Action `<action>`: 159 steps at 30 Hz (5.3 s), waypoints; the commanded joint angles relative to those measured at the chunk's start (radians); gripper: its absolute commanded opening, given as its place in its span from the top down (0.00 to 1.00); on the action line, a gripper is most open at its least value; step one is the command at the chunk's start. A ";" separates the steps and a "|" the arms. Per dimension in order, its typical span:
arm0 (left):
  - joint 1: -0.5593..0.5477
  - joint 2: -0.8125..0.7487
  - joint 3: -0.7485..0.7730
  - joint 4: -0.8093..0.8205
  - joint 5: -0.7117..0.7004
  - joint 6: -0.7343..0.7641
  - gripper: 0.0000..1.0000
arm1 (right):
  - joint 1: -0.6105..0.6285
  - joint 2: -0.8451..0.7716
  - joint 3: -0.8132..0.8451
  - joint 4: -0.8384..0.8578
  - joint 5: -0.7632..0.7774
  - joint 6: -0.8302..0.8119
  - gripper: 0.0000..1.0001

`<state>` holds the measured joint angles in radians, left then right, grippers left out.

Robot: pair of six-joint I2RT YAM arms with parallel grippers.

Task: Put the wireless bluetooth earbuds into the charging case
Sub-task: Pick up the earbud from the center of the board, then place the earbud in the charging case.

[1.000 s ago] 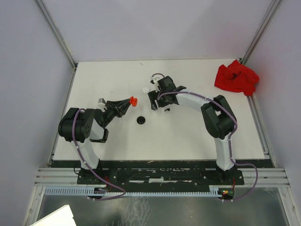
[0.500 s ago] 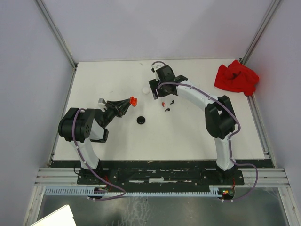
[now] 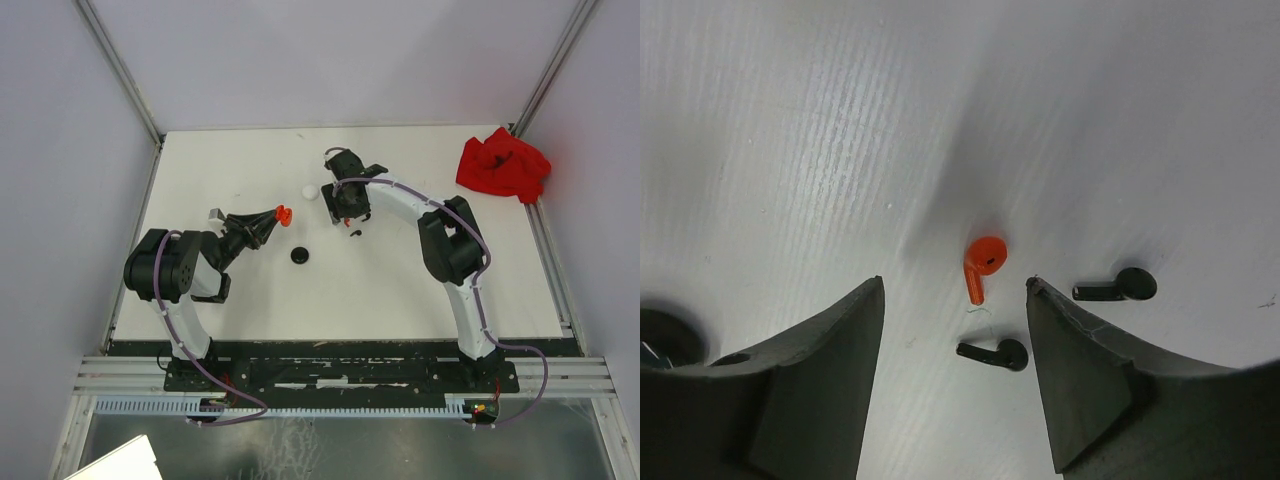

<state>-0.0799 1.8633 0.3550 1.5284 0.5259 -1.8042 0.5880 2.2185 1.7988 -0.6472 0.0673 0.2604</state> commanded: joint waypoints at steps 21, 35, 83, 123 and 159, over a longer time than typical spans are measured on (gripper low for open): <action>0.004 -0.023 0.004 0.201 0.006 0.019 0.97 | -0.030 0.063 0.059 0.027 -0.055 0.040 0.47; 0.003 -0.021 0.004 0.202 0.005 0.020 0.97 | -0.031 0.088 0.087 -0.010 -0.054 0.040 0.58; -0.195 0.072 0.116 0.201 -0.070 -0.004 0.97 | -0.052 -0.621 -1.032 1.802 -0.369 0.158 0.99; -0.261 0.015 0.151 0.201 -0.090 -0.011 0.97 | 0.056 -0.419 -1.138 2.091 -0.341 0.164 0.99; -0.267 -0.020 0.145 0.200 -0.099 -0.010 0.97 | 0.051 -0.418 -1.168 2.090 -0.312 0.171 0.96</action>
<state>-0.3447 1.8858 0.4908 1.5284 0.4461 -1.8042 0.6403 1.8019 0.6411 1.3842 -0.2451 0.4225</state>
